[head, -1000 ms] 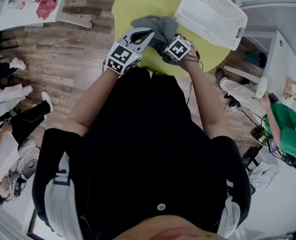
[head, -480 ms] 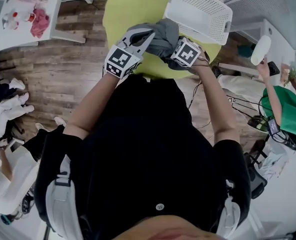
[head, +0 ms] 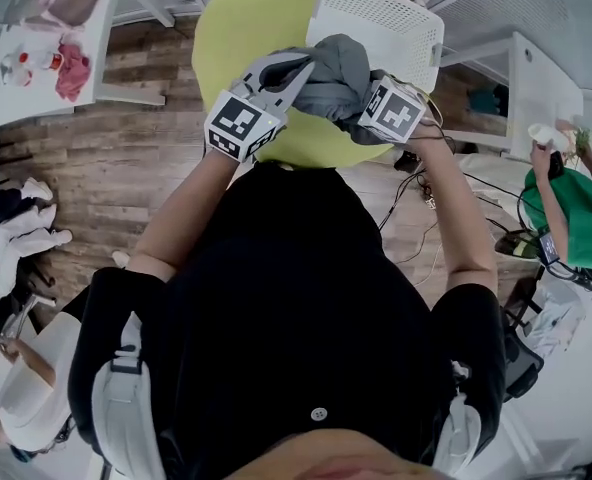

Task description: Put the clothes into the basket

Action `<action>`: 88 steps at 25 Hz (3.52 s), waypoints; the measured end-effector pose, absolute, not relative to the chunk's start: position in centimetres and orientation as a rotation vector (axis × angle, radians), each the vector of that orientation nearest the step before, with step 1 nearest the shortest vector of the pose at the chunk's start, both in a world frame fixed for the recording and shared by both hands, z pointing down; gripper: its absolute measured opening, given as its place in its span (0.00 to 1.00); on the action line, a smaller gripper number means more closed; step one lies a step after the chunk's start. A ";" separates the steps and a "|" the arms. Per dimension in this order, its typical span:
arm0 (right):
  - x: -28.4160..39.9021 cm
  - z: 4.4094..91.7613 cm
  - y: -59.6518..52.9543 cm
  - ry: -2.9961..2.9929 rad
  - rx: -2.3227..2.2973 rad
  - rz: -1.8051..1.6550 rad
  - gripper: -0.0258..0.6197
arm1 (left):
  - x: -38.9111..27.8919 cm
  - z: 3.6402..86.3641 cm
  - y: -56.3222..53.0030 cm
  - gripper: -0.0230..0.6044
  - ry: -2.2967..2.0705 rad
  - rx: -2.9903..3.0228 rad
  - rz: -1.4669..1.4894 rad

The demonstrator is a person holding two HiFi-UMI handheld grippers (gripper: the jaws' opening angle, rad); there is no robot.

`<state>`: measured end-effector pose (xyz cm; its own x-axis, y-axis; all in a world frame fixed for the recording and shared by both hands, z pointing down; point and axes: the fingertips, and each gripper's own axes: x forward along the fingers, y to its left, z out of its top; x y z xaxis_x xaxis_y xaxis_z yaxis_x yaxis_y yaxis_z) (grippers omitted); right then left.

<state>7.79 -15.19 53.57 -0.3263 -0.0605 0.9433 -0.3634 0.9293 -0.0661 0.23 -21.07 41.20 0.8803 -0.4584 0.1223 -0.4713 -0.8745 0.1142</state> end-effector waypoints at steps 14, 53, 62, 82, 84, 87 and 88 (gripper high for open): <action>14.6 47.5 -22.4 -1.860 0.305 0.140 0.60 | 5.8 37.0 -25.0 0.05 -0.786 2.961 0.089; 20.2 67.0 -33.3 -1.801 0.116 0.167 0.60 | 13.3 50.6 -34.4 0.05 -0.964 2.770 0.343; 19.7 71.8 -33.2 -1.787 0.096 0.203 0.60 | 12.8 51.8 -34.6 0.05 -0.971 2.742 0.366; 18.0 62.0 -32.8 -1.982 0.243 0.240 0.64 | 11.5 50.8 -33.1 0.05 -0.913 2.765 0.345; 17.8 61.3 -31.8 -1.980 0.251 0.238 0.62 | 11.1 50.3 -32.6 0.05 -0.902 2.776 0.334; 17.2 59.7 -31.1 -2.003 0.315 0.217 0.52 | 10.6 49.5 -32.0 0.05 -0.886 2.792 0.316; 16.9 58.9 -30.9 -2.024 0.350 0.212 0.48 | 10.4 49.2 -31.7 0.05 -0.878 2.799 0.310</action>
<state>16.92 -30.93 58.91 -0.4320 -0.1545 0.8885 -0.3354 0.9421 0.0007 10.40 -31.69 49.16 0.8028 -0.5394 0.2539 -0.5794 -0.8064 0.1188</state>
